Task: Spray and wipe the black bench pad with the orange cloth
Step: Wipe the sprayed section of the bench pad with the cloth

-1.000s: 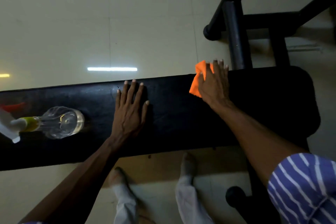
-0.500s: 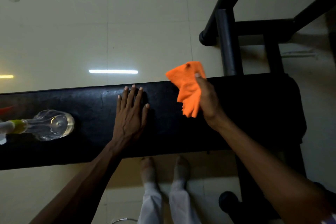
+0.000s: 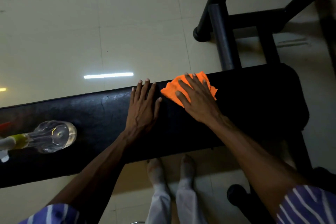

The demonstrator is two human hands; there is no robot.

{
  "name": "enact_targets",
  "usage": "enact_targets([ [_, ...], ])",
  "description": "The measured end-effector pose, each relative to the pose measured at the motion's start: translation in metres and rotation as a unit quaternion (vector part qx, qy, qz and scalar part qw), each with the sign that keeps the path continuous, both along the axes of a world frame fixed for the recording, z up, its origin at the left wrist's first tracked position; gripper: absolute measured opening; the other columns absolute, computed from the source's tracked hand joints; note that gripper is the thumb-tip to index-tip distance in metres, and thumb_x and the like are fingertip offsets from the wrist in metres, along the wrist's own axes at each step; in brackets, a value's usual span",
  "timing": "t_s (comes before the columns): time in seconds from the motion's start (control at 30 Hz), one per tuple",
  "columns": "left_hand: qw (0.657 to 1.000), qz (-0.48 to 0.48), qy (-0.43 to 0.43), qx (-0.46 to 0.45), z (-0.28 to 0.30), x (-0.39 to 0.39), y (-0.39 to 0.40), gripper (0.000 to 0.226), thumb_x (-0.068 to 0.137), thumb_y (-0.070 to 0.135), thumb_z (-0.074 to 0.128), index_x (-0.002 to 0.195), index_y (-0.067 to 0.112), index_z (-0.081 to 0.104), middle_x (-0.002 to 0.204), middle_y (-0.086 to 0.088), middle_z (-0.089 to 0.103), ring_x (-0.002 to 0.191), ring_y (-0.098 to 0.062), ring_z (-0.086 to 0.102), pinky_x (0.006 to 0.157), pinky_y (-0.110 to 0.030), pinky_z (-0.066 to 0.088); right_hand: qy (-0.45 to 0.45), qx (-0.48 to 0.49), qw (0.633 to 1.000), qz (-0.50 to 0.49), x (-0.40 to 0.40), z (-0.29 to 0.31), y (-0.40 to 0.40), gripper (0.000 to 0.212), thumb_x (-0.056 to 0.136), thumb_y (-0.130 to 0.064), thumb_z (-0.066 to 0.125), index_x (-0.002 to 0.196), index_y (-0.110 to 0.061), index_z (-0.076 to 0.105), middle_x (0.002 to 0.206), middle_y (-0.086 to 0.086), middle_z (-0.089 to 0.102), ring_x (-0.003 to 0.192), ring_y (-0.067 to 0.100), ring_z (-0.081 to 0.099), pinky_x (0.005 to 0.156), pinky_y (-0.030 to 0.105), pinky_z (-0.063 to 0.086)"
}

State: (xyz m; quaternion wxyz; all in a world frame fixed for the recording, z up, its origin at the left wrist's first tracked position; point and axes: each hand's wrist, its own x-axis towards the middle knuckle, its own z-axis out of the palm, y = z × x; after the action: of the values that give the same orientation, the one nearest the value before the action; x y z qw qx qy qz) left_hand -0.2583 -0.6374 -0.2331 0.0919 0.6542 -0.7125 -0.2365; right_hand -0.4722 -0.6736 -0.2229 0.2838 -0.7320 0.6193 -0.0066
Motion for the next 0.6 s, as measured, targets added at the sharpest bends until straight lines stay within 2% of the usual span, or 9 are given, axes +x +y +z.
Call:
enact_targets([
  [0.1,1.0,-0.007,0.005,0.002,-0.004,0.0,-0.002,0.059,0.107,0.038,0.039,0.158,0.008,0.037,0.169,-0.017,0.027,0.16,-0.036,0.016,0.13,-0.053,0.012,0.036,-0.083,0.994,-0.063,0.009,-0.017,0.001,0.07,0.104,-0.061,0.045,0.162,-0.023,0.038,0.174,0.014,0.025,0.164,0.033,0.017,0.134,0.051,0.007],
  [0.2,1.0,-0.022,0.004,-0.003,-0.01,-0.002,-0.003,0.057,0.108,0.034,0.046,0.158,0.008,0.037,0.169,-0.017,0.027,0.16,-0.036,0.016,0.13,-0.055,0.014,0.1,-0.124,0.985,-0.067,0.019,-0.025,0.005,0.073,0.101,-0.071,0.038,0.16,-0.029,0.042,0.171,0.01,0.034,0.161,0.033,0.026,0.133,0.054,0.012],
  [0.4,0.999,-0.031,-0.017,-0.014,-0.019,-0.003,-0.002,0.059,0.109,0.037,0.044,0.161,0.012,0.032,0.17,-0.013,0.025,0.161,-0.033,0.014,0.131,-0.053,0.008,0.091,-0.146,0.984,0.037,-0.021,-0.027,-0.003,0.054,0.109,-0.046,0.04,0.161,-0.03,0.042,0.169,0.009,0.038,0.16,0.031,0.031,0.133,0.051,0.016],
  [0.5,1.0,-0.024,-0.013,-0.014,-0.018,-0.004,-0.002,0.059,0.109,0.038,0.043,0.161,0.014,0.031,0.171,-0.012,0.023,0.161,-0.031,0.011,0.131,-0.052,0.007,0.088,-0.142,0.985,-0.041,-0.045,-0.023,-0.019,0.051,0.109,-0.036,0.046,0.157,-0.02,0.048,0.165,0.016,0.043,0.158,0.034,0.035,0.133,0.052,0.016],
  [0.6,1.0,-0.024,-0.01,-0.017,-0.017,-0.01,-0.001,0.058,0.109,0.037,0.042,0.161,0.013,0.032,0.171,-0.012,0.022,0.161,-0.032,0.011,0.131,-0.053,0.008,0.093,-0.137,0.978,-0.13,-0.027,-0.02,-0.023,0.049,0.108,-0.036,0.044,0.152,-0.018,0.055,0.16,0.015,0.05,0.155,0.037,0.038,0.132,0.052,0.016],
])
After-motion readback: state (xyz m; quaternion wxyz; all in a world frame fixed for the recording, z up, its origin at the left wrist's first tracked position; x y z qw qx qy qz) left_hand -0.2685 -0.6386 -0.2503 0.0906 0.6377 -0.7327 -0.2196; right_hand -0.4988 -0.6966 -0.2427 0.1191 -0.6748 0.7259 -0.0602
